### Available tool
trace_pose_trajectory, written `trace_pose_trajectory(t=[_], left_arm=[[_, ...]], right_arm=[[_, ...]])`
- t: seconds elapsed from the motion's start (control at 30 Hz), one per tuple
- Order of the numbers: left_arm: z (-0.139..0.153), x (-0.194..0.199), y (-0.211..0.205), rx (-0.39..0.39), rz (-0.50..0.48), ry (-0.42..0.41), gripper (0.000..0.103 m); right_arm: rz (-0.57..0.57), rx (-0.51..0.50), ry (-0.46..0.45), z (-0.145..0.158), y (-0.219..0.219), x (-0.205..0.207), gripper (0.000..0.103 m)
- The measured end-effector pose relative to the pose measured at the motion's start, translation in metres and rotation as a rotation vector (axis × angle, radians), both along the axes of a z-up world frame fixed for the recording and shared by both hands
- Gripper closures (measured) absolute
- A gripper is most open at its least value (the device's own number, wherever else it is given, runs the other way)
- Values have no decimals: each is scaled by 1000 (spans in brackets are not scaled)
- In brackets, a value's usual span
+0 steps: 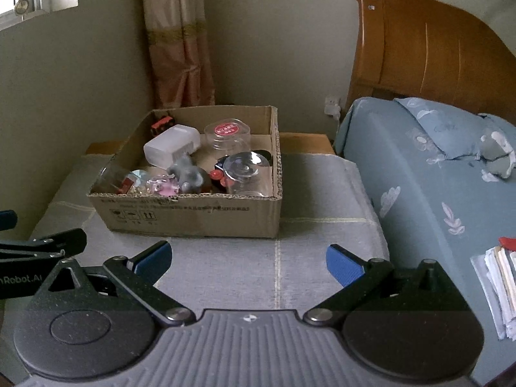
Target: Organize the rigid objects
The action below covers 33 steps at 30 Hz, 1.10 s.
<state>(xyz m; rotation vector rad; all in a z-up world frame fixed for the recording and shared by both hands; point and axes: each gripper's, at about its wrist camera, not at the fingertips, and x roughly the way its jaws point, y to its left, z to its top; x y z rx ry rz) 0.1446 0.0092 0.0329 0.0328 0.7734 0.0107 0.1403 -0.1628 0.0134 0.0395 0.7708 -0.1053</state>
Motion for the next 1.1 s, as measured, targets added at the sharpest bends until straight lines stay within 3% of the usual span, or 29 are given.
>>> trace_pose_trajectory(t=[1.1], left_arm=[[12,-6,-7,20,13,-17,1]], right_arm=[[-17,-12,-46,14,-8,-7,0]])
